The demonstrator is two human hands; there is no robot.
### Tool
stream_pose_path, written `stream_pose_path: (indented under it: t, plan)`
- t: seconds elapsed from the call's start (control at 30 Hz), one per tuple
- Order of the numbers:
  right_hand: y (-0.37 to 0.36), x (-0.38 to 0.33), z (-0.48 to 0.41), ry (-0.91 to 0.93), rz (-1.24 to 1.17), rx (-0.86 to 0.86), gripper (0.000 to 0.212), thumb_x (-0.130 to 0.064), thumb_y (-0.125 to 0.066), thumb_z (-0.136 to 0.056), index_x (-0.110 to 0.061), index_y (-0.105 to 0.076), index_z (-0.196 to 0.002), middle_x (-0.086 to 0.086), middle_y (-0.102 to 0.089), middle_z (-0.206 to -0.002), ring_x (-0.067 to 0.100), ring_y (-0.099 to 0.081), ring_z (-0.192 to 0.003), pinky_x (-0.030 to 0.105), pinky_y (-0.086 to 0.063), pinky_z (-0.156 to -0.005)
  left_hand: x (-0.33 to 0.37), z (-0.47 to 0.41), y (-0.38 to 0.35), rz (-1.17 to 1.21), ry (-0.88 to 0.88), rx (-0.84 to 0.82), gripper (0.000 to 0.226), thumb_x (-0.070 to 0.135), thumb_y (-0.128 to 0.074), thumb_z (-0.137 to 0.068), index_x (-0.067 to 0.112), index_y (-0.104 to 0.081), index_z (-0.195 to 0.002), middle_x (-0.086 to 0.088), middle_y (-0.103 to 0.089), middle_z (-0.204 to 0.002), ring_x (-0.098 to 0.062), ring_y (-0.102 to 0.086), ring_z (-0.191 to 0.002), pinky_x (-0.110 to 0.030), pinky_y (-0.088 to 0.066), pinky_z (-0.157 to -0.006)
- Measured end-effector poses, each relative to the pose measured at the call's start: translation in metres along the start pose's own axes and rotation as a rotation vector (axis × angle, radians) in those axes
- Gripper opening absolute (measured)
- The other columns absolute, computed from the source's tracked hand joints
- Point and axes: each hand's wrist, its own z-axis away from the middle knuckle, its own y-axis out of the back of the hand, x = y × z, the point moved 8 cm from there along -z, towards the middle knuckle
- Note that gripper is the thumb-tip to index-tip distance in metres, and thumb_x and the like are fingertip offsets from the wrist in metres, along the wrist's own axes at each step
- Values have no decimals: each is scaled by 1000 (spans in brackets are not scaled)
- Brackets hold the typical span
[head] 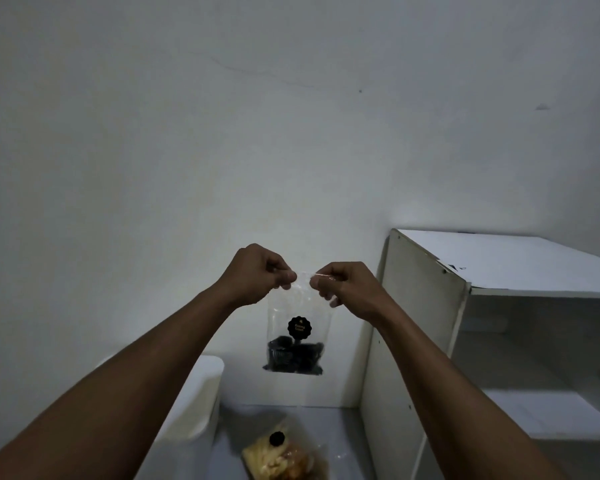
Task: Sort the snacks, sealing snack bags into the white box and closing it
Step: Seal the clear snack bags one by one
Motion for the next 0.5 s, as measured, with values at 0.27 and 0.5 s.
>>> stream_pose_path:
  t: [0.27,0.5]
  plan:
    - [-3,15,-1,-31,-127,77,15,-14,-73,-89,-5,-72,-101,8,-75,-87,11,-70,-74,30,-57,-68,-33,2,-6,352,84,26,6,8,-68,-90,9,-69,-84,-11,-73,-82,-20,-71,-74,-37,-59,-74]
    - [-29,58,8,-129,-242,52,6,-3,-63,-92,-6,-66,-95,12,-75,-95,14,-71,-84,35,-55,-74,-69,10,-24,442,192,34,8,11,-67,-91,7,-67,-99,-10,-73,-90,-18,-72,-81,-35,-55,-75]
